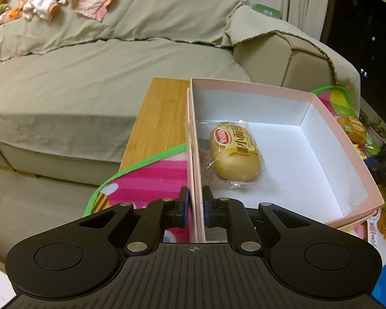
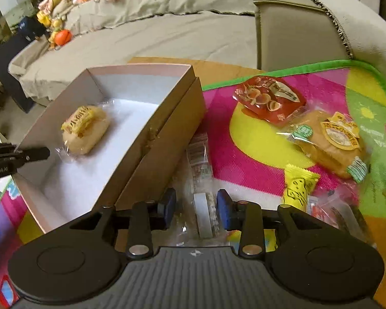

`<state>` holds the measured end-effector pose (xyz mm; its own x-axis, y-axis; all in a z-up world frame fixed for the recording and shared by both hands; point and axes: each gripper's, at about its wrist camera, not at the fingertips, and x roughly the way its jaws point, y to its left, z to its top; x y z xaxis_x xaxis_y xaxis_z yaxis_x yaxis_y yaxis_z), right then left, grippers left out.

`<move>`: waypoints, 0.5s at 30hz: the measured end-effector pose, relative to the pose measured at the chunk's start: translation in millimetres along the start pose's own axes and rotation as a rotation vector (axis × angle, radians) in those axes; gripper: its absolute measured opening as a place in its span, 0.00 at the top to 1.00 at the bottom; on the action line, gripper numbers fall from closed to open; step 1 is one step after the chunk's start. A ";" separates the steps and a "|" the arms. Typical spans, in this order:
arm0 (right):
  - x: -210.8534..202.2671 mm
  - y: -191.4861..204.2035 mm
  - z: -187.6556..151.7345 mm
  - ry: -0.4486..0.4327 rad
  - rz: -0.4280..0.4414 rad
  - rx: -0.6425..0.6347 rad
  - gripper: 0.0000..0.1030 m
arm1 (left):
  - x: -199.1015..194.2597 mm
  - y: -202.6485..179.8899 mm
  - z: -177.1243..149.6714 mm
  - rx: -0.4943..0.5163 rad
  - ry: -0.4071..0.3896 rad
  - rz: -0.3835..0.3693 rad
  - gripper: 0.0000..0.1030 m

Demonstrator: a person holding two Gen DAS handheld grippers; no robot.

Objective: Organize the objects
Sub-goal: 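Grasp the clear barcode snack packet with the right tool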

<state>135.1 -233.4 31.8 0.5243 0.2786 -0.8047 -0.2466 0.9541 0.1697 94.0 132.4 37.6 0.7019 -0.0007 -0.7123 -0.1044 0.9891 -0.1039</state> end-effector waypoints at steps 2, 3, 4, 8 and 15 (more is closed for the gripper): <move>-8.0 3.2 -6.1 0.008 -0.042 -0.013 0.67 | -0.5 1.1 -1.4 -0.007 -0.008 -0.006 0.87; -11.9 2.3 -9.7 0.013 -0.053 0.000 0.67 | -0.8 1.5 -2.2 -0.010 -0.011 -0.010 0.87; -16.4 -0.4 -14.7 0.021 -0.056 0.027 0.67 | -1.1 1.6 -2.8 -0.012 -0.014 -0.015 0.87; -33.1 3.2 -40.3 0.042 -0.072 0.087 0.68 | -1.8 2.9 -3.3 -0.017 -0.025 -0.026 0.87; -54.6 34.4 -69.5 0.019 -0.130 0.025 0.66 | -1.2 1.7 -3.9 -0.012 -0.034 -0.024 0.87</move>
<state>41.3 -223.4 42.1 0.5351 0.1502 -0.8313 -0.1569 0.9846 0.0770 90.2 133.6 35.6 0.7275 -0.0192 -0.6859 -0.0954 0.9871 -0.1288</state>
